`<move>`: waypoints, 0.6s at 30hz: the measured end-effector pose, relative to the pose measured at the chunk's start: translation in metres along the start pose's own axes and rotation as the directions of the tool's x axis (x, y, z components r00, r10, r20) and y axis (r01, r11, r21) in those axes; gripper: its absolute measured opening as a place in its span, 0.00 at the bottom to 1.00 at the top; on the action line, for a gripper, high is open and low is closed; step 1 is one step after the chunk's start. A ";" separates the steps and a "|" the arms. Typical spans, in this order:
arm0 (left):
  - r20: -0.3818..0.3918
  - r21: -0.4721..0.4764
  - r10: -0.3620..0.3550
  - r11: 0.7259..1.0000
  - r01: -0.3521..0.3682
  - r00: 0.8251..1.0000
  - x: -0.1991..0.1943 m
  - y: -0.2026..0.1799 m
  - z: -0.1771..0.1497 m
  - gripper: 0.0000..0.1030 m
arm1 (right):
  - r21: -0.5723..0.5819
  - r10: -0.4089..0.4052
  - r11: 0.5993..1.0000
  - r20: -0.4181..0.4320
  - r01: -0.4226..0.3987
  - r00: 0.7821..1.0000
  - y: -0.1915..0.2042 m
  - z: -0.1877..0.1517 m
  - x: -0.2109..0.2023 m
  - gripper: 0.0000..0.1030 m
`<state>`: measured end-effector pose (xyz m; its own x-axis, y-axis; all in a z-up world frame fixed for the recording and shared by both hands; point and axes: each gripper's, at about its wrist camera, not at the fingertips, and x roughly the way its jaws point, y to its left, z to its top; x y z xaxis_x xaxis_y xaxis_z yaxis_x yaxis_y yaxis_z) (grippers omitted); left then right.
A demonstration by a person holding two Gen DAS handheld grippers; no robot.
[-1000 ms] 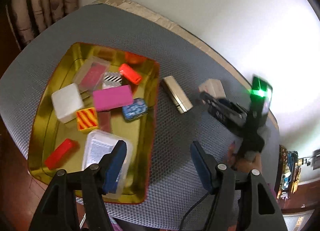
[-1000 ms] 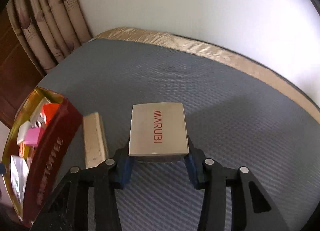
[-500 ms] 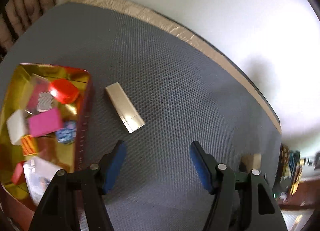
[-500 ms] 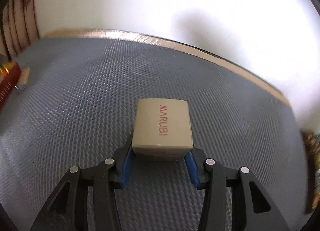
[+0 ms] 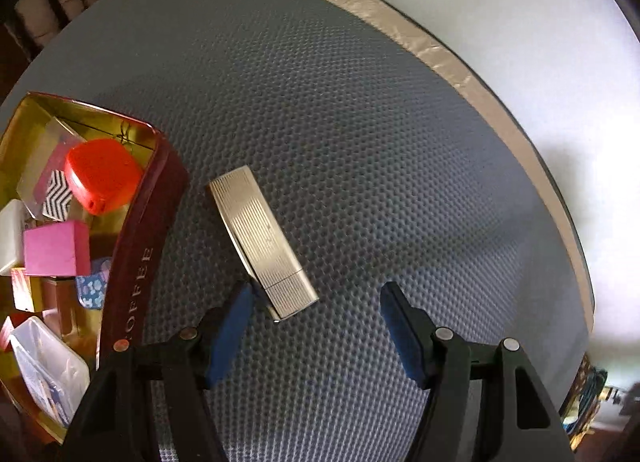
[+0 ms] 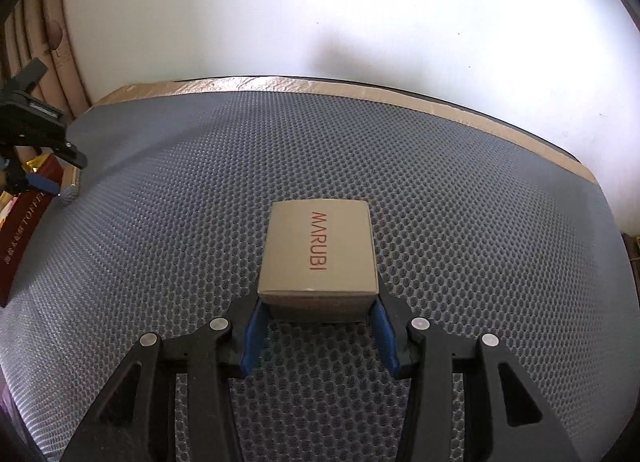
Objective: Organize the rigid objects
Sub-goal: 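Grasp the gold ribbed case with left tool while right lifts MARUBI box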
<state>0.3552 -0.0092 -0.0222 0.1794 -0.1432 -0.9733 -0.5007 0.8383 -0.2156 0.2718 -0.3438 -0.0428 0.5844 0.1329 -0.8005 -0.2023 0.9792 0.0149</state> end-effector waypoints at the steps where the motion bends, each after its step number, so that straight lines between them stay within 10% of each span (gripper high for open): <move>1: -0.008 -0.012 -0.001 1.000 0.001 1.000 0.003 0.001 0.001 0.66 | 0.003 0.002 1.000 0.000 -0.002 1.000 -0.001 0.000 0.000 0.43; 18: -0.043 -0.202 -0.043 0.979 0.034 0.998 0.023 0.012 0.034 0.78 | 0.009 -0.002 1.000 -0.013 0.002 1.000 -0.016 -0.001 0.001 0.55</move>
<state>0.3822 0.0155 -0.0440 0.1643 -0.2016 -0.9656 -0.6550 0.7097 -0.2596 0.2749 -0.3595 -0.0446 0.5746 0.1291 -0.8082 -0.1939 0.9808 0.0188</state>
